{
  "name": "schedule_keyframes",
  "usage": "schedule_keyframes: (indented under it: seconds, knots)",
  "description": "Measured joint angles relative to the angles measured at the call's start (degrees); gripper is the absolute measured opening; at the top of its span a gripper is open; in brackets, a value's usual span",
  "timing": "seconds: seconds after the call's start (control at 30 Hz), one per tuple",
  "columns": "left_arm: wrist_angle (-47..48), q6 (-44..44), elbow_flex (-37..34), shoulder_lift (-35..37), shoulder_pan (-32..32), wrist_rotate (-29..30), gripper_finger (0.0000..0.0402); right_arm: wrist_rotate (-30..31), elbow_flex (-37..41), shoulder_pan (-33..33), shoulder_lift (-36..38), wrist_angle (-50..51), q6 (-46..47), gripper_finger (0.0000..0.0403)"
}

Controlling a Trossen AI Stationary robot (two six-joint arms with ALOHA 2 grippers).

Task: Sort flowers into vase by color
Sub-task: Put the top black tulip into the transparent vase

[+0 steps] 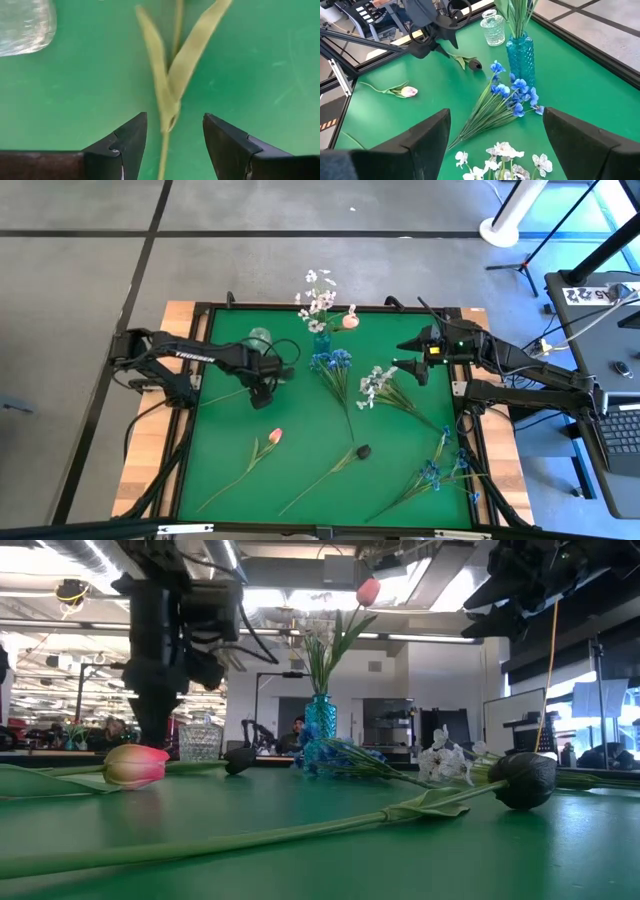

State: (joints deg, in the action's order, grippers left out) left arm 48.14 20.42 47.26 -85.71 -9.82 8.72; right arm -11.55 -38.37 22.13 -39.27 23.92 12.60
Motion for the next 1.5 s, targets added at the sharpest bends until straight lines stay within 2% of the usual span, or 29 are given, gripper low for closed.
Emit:
schedule_keyframes:
  seconds: [0.2,0.4,0.53,0.73,0.83,0.93,1.2,1.33,1.5]
  knots:
    - [-2.1,-1.6,-5.5,0.0,-4.3,-0.5,0.0187,0.0,0.0,0.0,0.0,0.3,0.0,0.0317]
    - [-3.5,-2.6,-5.3,0.0,-6.1,-0.7,0.0171,0.0,0.0,0.0,0.0,0.2,0.5,0.0317]
    - [-3.5,-2.6,-5.3,0.0,-5.9,-0.7,0.0122,0.0,0.0,0.0,0.0,0.2,0.5,0.0317]
    - [-3.5,-2.6,-5.3,0.0,-4.8,-0.5,0.0014,0.0,0.0,0.0,0.0,0.2,0.9,0.0317]
    - [-1.7,-2.4,-4.4,0.8,-3.2,4.6,0.0004,0.0,0.0,0.0,0.0,0.2,1.0,0.0317]
    - [-0.1,-1.7,-1.9,4.6,-0.6,7.5,0.0001,0.0,0.0,0.0,0.0,0.2,1.0,0.0317]
    - [3.7,-0.1,5.4,20.4,6.2,7.7,0.0,0.0,0.0,0.0,0.0,0.2,1.1,0.0317]
    - [3.7,2.0,6.5,28.2,9.0,7.7,0.0,-0.8,0.0,0.0,0.0,0.2,1.4,0.0317]
    - [3.7,4.8,3.8,29.5,11.2,6.2,0.0001,-1.1,0.0,0.0,0.0,0.1,2.1,0.0317]
